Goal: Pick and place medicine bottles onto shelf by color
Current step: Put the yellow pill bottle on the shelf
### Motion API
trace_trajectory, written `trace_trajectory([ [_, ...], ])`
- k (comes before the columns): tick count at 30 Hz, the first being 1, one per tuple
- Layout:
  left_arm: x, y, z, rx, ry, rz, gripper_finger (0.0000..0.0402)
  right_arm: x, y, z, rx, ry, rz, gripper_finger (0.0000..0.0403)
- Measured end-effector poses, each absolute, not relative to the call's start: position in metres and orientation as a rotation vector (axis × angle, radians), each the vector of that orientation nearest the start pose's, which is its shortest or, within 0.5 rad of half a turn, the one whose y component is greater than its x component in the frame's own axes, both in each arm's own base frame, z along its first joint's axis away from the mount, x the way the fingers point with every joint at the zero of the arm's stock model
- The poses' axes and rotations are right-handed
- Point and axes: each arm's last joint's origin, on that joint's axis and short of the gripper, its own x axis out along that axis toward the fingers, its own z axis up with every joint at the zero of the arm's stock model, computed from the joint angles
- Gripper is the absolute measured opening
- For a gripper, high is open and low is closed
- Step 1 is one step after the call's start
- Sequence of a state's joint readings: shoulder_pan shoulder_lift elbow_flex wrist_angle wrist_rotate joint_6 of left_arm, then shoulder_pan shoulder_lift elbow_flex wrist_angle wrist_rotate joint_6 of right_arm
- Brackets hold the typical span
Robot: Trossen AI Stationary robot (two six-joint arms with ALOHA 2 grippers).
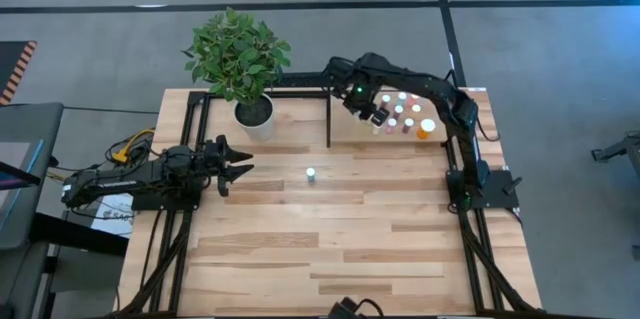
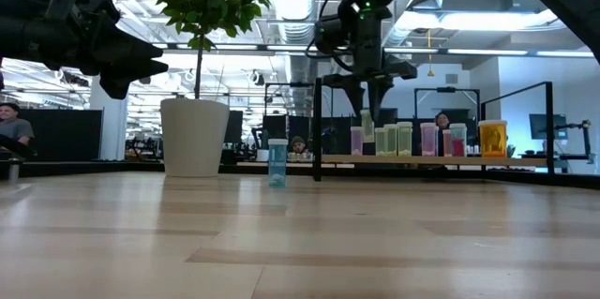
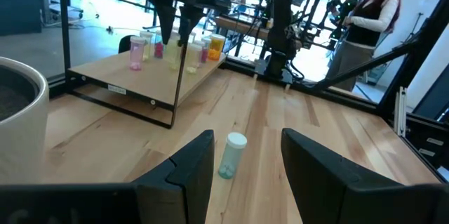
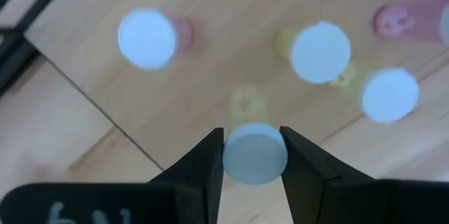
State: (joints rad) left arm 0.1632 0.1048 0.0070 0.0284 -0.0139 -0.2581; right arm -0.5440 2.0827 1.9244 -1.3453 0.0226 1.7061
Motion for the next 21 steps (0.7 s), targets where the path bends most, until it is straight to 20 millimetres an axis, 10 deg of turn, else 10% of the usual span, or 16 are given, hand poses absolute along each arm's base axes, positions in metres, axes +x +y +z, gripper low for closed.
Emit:
trace_trajectory([
  [21, 0.102, 0.017, 0.160, -0.262, 0.046, 0.185, 0.0153, 0.348, -0.218, 0.244, 1.790, 0.637, -1.693, 0.0135],
])
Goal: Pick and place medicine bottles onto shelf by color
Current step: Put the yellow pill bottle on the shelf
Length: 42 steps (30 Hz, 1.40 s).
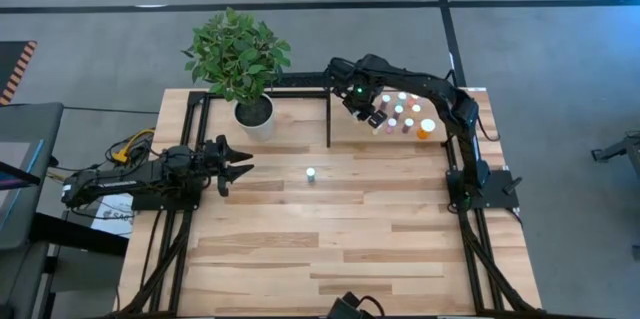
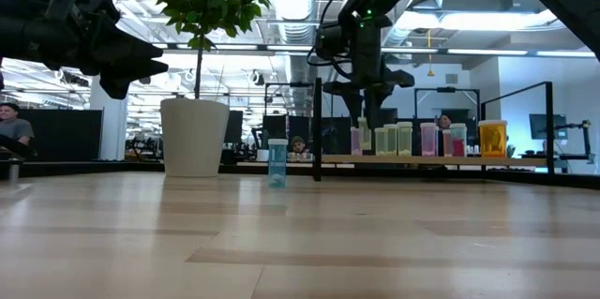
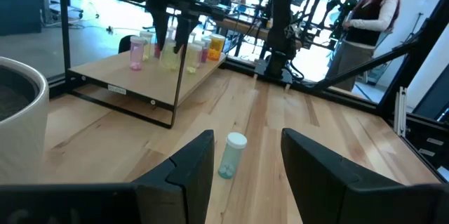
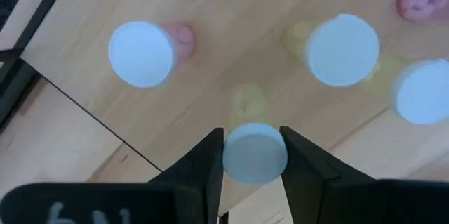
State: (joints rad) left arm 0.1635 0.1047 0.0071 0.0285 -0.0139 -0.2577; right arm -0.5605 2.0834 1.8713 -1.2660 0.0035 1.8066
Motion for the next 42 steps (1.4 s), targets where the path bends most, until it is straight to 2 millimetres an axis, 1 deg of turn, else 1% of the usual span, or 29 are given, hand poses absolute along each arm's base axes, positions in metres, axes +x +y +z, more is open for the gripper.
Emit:
trace_trajectory([
  [7, 0.1022, 0.0173, 0.1601, -0.262, 0.046, 0.185, 0.0153, 0.3484, -0.2214, 0.2446, 1.799, 0.611, -1.679, 0.0135],
  [12, 0.1022, 0.0172, 0.1603, -0.262, 0.046, 0.185, 0.0153, 0.3480, -0.2191, 0.2444, 1.815, 0.609, -1.705, 0.0137],
  [16, 0.1022, 0.0172, 0.1602, -0.262, 0.046, 0.185, 0.0153, 0.3494, -0.2168, 0.2444, 1.840, 0.582, -1.727, 0.0151],
  [25, 0.1022, 0.0172, 0.1601, -0.262, 0.046, 0.185, 0.0153, 0.3508, -0.2175, 0.2446, 1.850, 0.563, -1.717, 0.0183],
  [36, 0.1022, 0.0173, 0.1601, -0.262, 0.046, 0.185, 0.0153, 0.3501, -0.2172, 0.2445, 1.841, 0.569, -1.725, 0.0182],
  [42, 0.1022, 0.0172, 0.1603, -0.262, 0.046, 0.185, 0.0153, 0.3504, -0.2122, 0.2443, 1.820, 0.605, -1.734, 0.0182],
])
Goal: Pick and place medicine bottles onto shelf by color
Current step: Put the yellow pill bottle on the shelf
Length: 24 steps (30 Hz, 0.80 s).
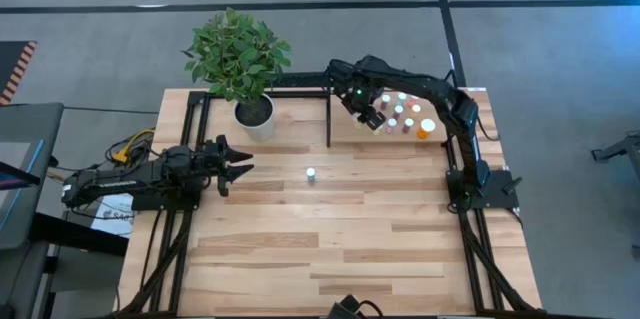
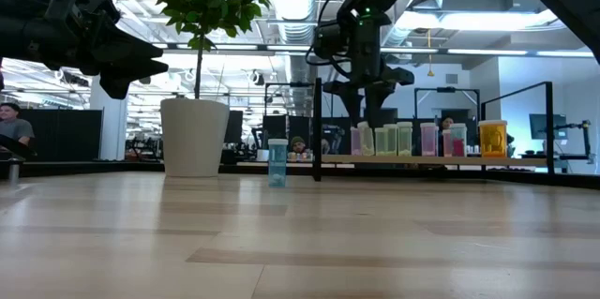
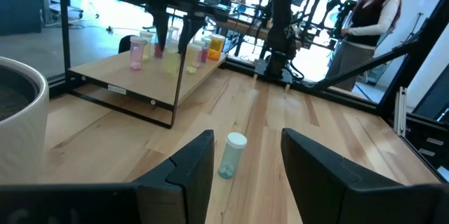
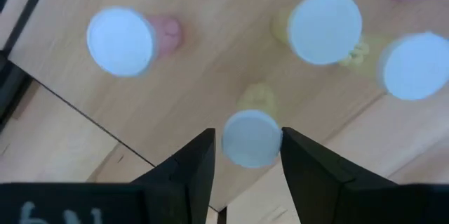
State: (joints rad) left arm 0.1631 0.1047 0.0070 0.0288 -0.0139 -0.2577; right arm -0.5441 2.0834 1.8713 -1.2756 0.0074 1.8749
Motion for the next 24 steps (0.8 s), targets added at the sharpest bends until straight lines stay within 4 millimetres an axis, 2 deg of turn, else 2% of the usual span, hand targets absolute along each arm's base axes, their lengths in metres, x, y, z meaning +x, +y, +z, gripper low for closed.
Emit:
trace_trajectory([
  [20, 0.1022, 0.0172, 0.1603, -0.262, 0.046, 0.185, 0.0153, 0.3455, -0.2063, 0.2447, 1.785, 0.689, -1.776, 0.0188],
  [24, 0.1022, 0.0173, 0.1602, -0.262, 0.046, 0.185, 0.0153, 0.3440, -0.2071, 0.2529, 1.772, 0.705, -1.765, 0.0201],
])
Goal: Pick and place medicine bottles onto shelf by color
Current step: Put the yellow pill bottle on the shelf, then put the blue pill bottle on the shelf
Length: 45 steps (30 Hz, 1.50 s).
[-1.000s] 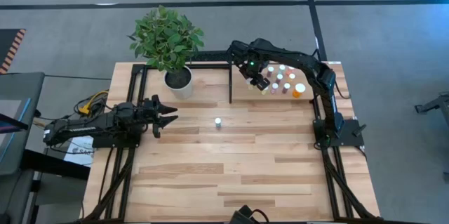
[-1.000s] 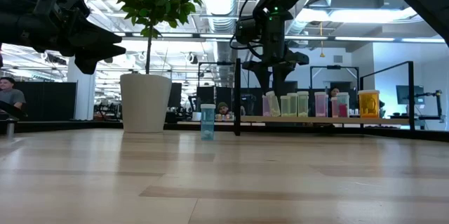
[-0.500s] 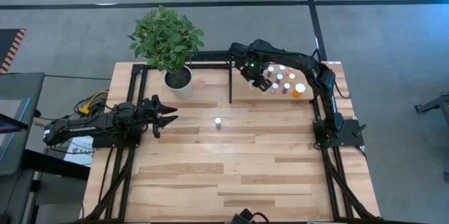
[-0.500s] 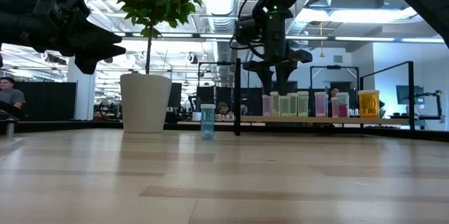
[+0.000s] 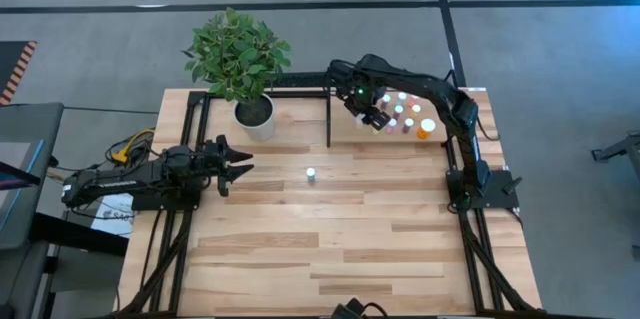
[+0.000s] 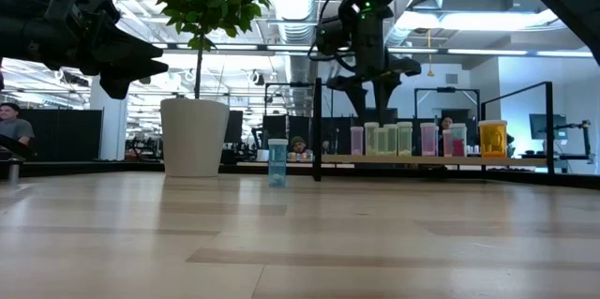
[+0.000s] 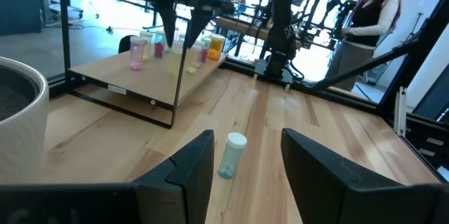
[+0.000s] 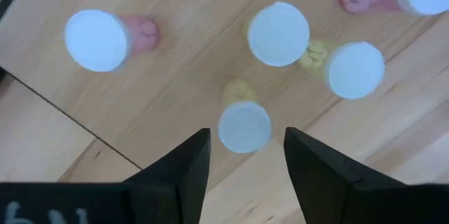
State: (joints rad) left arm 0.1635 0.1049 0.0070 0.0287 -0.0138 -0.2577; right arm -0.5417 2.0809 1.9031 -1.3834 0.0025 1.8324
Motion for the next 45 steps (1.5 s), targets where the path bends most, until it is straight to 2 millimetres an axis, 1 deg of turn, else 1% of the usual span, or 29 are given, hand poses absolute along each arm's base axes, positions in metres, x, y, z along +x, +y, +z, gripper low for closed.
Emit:
trace_trajectory([
  [6, 0.102, 0.017, 0.160, -0.262, 0.046, 0.184, 0.0153, 0.343, -0.208, 0.272, 1.751, 0.690, -1.758, 0.0224],
  [11, 0.102, 0.017, 0.160, -0.262, 0.046, 0.185, 0.0153, 0.344, -0.198, 0.295, 1.702, 0.733, -1.711, 0.0234],
  [14, 0.102, 0.017, 0.160, -0.262, 0.046, 0.185, 0.0153, 0.348, -0.187, 0.311, 1.654, 0.772, -1.640, 0.0234],
  [16, 0.102, 0.017, 0.160, -0.262, 0.046, 0.185, 0.0153, 0.351, -0.178, 0.318, 1.619, 0.789, -1.580, 0.0234],
  [20, 0.102, 0.017, 0.160, -0.262, 0.046, 0.185, 0.0153, 0.352, -0.153, 0.334, 1.589, 0.799, -1.503, 0.0228],
  [22, 0.102, 0.017, 0.160, -0.262, 0.046, 0.185, 0.0153, 0.354, -0.141, 0.339, 1.590, 0.793, -1.483, 0.0222],
  [30, 0.102, 0.017, 0.160, -0.262, 0.046, 0.185, 0.0153, 0.368, -0.099, 0.339, 1.645, 0.765, -1.505, 0.0193],
  [33, 0.102, 0.017, 0.160, -0.262, 0.046, 0.185, 0.0153, 0.380, -0.080, 0.332, 1.682, 0.729, -1.471, 0.0183],
  [36, 0.102, 0.017, 0.160, -0.262, 0.046, 0.185, 0.0153, 0.390, -0.065, 0.326, 1.693, 0.718, -1.417, 0.0174],
  [41, 0.102, 0.017, 0.160, -0.262, 0.046, 0.185, 0.0153, 0.397, -0.048, 0.330, 1.620, 0.734, -1.291, 0.0166],
  [45, 0.102, 0.017, 0.160, -0.262, 0.046, 0.185, 0.0153, 0.399, -0.036, 0.330, 1.597, 0.752, -1.264, 0.0166],
])
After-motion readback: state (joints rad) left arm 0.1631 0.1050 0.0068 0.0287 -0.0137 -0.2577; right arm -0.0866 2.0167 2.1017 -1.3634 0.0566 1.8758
